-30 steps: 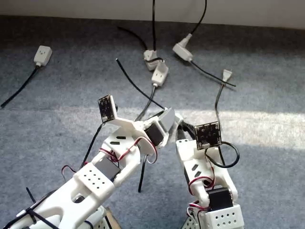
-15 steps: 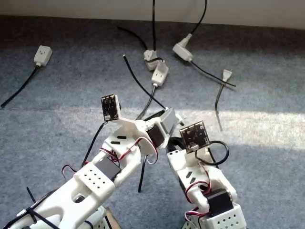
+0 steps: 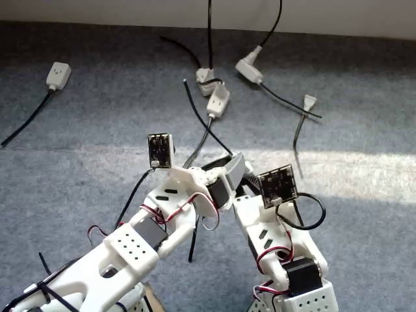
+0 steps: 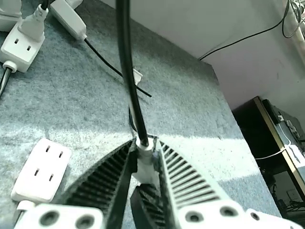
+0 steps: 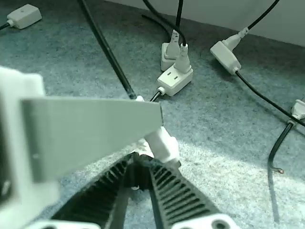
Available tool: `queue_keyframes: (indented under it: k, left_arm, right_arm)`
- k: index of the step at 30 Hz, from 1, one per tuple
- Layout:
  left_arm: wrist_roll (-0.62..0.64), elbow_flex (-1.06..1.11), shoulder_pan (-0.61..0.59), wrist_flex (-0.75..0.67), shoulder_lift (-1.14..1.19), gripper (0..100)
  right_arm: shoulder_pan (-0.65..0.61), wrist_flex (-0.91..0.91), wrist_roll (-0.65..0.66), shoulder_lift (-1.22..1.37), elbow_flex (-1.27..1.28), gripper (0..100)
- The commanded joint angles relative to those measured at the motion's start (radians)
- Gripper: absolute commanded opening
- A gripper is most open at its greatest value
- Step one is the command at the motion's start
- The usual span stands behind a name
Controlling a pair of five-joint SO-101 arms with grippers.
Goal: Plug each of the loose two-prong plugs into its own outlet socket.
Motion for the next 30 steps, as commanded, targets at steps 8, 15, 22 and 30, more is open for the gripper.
queue_keyframes:
  k: [8,15,22,30]
  left_arm:
    - [-0.012,-0.004,0.016,-0.006,-0.012,1]
    - [-0.074,0.005,0.016,-0.006,-0.015,1]
    - [-0.077,-0.022,0.001,-0.006,-0.008,1]
    - [-0.083,-0.243,-0.067,0.247,-0.005,1]
  right_arm:
    - [0.056,-0.036,0.014,-0.002,-0.042,0.8]
    - [0.058,-0.036,0.081,-0.002,-0.041,0.8]
    - [0.050,0.045,0.020,-0.012,-0.019,1.2]
    - [0.054,0.271,-0.064,-0.013,-0.074,15.9]
